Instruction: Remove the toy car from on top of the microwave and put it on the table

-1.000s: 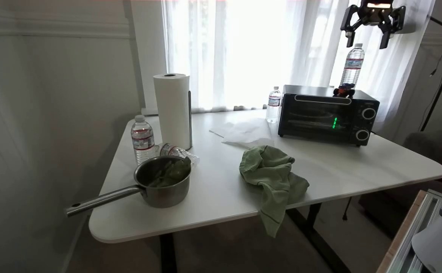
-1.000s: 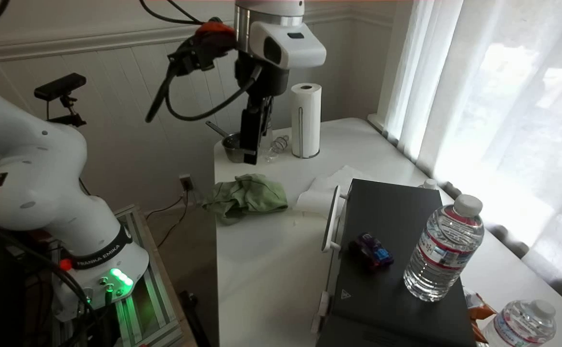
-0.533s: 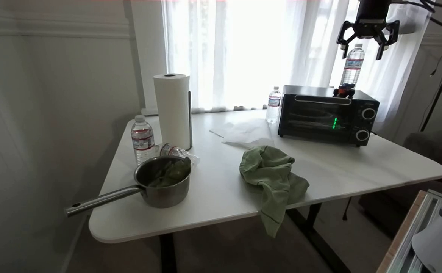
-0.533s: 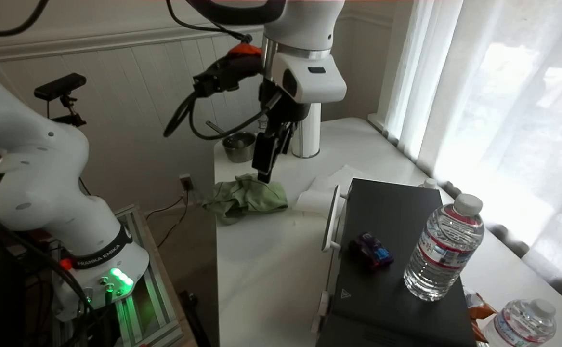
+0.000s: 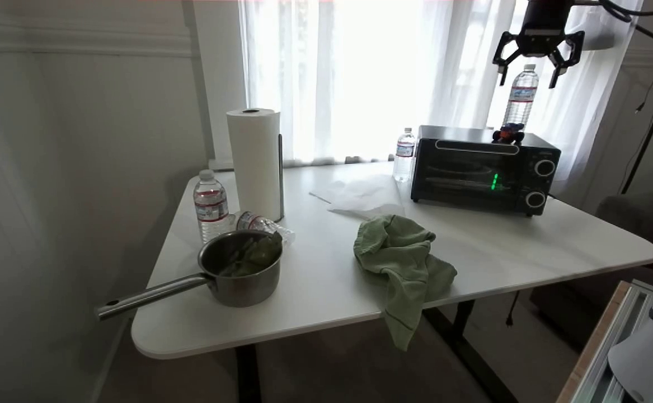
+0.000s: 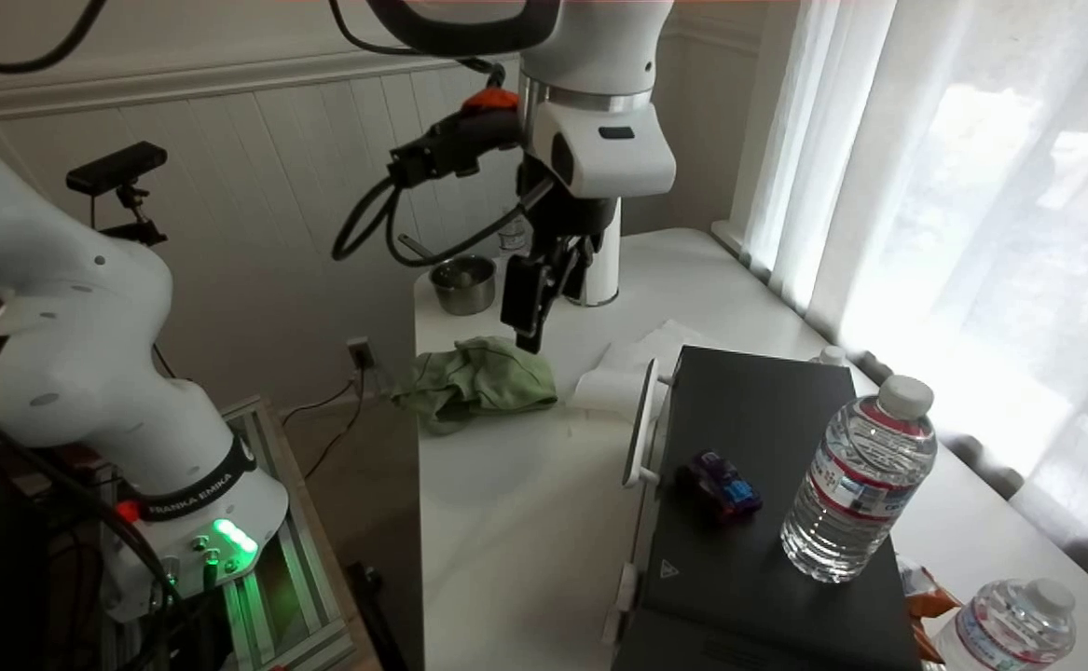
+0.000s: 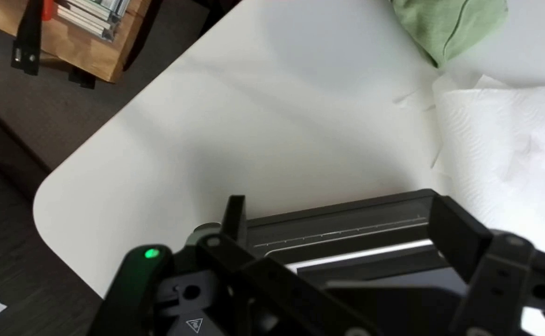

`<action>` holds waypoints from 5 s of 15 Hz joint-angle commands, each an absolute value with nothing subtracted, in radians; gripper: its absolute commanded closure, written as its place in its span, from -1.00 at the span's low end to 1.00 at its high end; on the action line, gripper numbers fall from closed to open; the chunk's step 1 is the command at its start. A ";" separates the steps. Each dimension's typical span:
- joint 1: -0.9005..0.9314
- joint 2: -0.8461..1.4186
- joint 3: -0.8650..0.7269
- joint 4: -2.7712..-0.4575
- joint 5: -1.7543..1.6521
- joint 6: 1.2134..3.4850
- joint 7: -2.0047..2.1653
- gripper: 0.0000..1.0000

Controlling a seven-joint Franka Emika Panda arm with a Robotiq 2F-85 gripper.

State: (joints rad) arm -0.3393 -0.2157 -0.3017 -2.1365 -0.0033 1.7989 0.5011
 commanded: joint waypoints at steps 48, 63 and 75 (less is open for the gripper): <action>-0.369 0.097 -0.409 -2.032 -0.025 2.319 1.024 0.85; -0.272 -0.447 -0.121 -2.421 -0.165 2.346 0.726 0.85; -0.250 -0.388 -0.049 -2.401 -0.140 2.345 0.699 0.85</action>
State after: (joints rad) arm -0.2614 -0.4185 -0.0915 -2.4046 -0.1454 2.3264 0.7081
